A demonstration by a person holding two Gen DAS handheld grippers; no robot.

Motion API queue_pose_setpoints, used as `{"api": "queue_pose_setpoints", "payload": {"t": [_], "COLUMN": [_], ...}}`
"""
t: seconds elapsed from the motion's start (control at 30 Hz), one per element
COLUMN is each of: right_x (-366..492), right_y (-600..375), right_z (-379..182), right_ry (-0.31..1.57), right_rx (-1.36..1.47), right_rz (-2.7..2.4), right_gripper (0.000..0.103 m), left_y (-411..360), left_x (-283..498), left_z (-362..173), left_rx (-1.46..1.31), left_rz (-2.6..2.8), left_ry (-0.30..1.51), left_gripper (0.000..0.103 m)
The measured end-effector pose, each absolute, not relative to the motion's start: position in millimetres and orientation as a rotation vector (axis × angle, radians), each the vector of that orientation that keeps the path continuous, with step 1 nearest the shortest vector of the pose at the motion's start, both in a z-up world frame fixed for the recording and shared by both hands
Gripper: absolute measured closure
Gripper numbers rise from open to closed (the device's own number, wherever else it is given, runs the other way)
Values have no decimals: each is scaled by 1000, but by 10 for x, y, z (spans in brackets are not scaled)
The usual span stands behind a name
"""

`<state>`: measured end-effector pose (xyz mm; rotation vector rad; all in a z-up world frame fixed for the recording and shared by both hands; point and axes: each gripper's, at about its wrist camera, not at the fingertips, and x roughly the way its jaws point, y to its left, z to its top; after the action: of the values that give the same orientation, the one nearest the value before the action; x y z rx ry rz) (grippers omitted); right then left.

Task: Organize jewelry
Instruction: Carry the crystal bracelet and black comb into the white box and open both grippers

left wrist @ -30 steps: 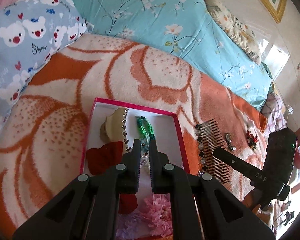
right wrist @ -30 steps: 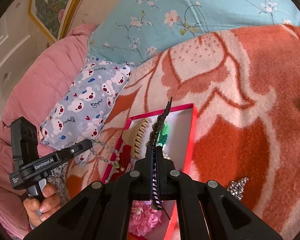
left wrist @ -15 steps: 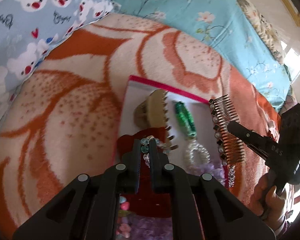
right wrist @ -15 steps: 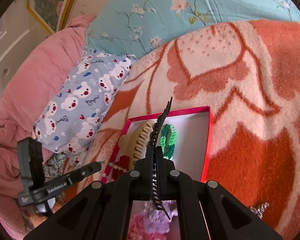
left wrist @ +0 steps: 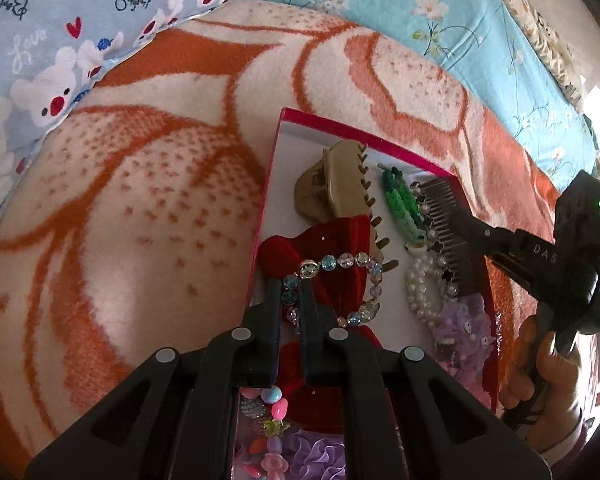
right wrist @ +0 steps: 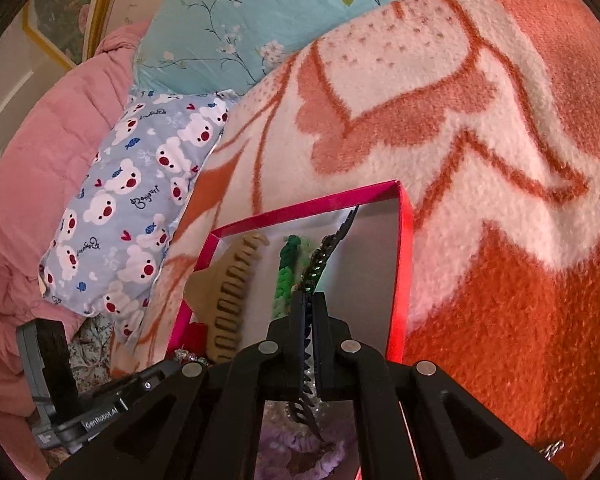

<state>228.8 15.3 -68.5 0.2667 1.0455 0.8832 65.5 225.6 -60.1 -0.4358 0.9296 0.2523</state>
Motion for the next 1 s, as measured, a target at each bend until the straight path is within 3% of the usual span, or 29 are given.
{"api": "queue_pose_setpoints", "payload": {"t": [0.37, 0.57, 0.63, 0.73, 0.8, 0.87, 1.0], "right_x": [2274, 2226, 2207, 2186, 2172, 2161, 2133], "right_y": [182, 191, 185, 166, 150, 130, 75], "right_z": [-701, -660, -633, -599, -571, -541, -488], "right_ry": [1052, 1041, 1034, 1027, 1022, 1015, 1007], "right_rx": [230, 206, 200, 200, 197, 201, 215], "right_rz": [879, 882, 883, 883, 880, 879, 881], "right_gripper": [88, 71, 70, 69, 65, 62, 61], "left_y": [2256, 2252, 2248, 2237, 2212, 2193, 2172], "left_x": [670, 667, 668, 658, 632, 607, 595], "left_z": [-611, -604, -603, -591, -567, -546, -519], "left_rx": [-437, -440, -440, -440, -432, -436, -430], "left_rz": [260, 262, 261, 257, 263, 258, 267], "left_ry": [942, 948, 947, 947, 942, 941, 943], "left_gripper": [97, 96, 95, 90, 76, 71, 71]}}
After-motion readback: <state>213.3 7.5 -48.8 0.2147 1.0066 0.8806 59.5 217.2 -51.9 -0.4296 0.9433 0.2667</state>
